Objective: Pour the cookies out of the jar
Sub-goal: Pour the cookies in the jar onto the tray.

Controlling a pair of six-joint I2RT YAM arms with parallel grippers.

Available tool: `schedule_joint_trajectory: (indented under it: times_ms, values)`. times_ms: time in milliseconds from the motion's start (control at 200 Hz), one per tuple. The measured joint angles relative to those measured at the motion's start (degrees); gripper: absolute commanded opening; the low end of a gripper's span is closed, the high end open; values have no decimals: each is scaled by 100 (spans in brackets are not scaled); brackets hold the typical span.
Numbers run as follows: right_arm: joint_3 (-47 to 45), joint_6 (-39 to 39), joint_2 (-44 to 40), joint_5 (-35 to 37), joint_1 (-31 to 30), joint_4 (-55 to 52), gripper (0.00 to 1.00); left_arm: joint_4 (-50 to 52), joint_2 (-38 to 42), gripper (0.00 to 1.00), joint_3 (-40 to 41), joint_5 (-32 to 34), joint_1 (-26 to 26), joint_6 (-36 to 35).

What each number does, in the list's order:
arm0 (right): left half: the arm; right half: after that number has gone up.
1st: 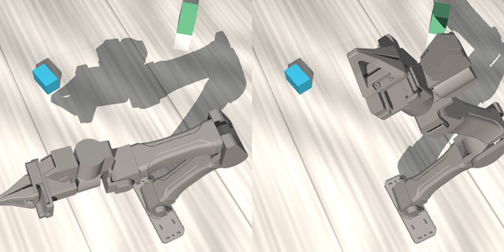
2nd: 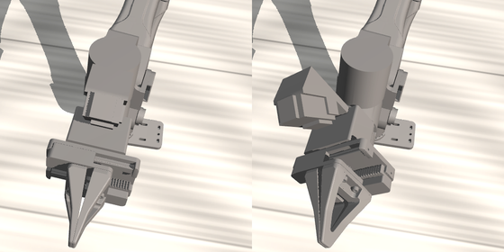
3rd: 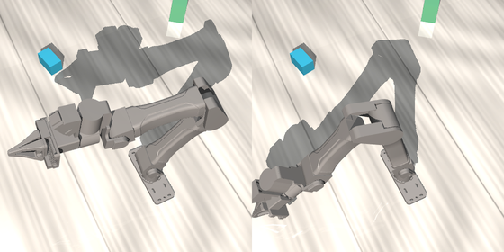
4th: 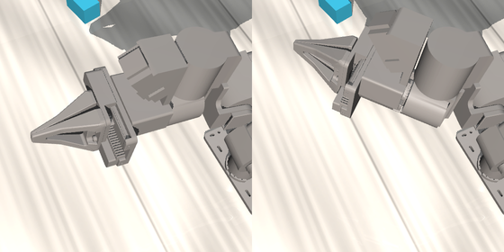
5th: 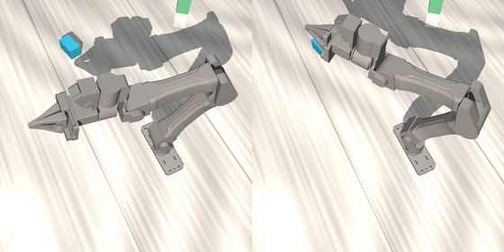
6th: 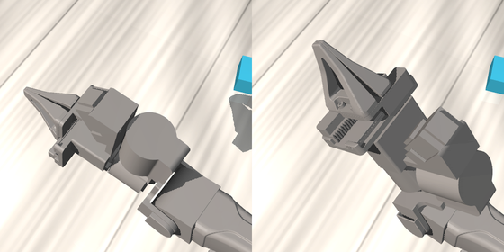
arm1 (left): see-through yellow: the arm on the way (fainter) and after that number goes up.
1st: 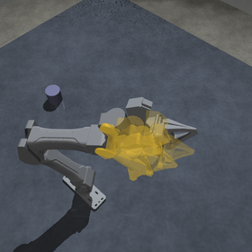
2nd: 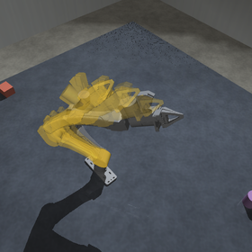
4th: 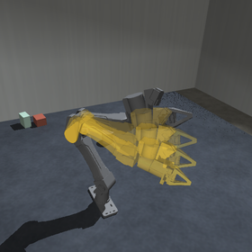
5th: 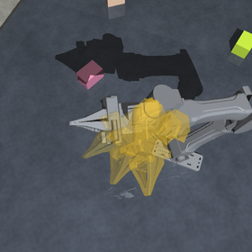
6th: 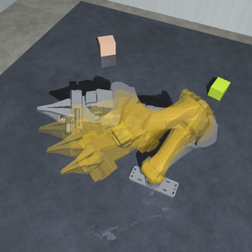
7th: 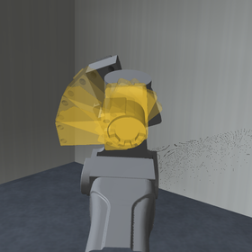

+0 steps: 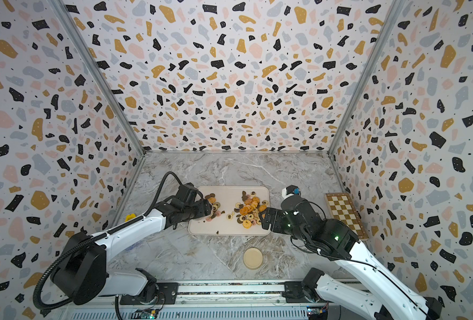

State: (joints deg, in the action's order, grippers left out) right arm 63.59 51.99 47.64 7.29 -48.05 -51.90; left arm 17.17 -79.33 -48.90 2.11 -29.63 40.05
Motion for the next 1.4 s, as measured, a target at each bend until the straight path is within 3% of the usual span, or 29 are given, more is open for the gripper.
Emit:
schedule_joint_trajectory:
  times_ms: [130,305,681,901,1161,1402]
  values:
    - [0,0,-17,7,0,-4,92,-166,-33,0,-79,4,0,-4]
    - [0,-2,-7,0,0,2,92,-273,96,0,463,-35,0,157]
    - [0,0,11,2,0,0,92,-221,111,0,203,-55,0,133]
    - [-17,2,-33,-2,0,4,92,-323,240,0,520,-184,9,256]
    - [-17,11,-42,0,0,2,92,-223,146,0,-44,-173,37,133]
    - [-70,26,-44,-15,0,11,92,-201,208,0,560,-216,37,326]
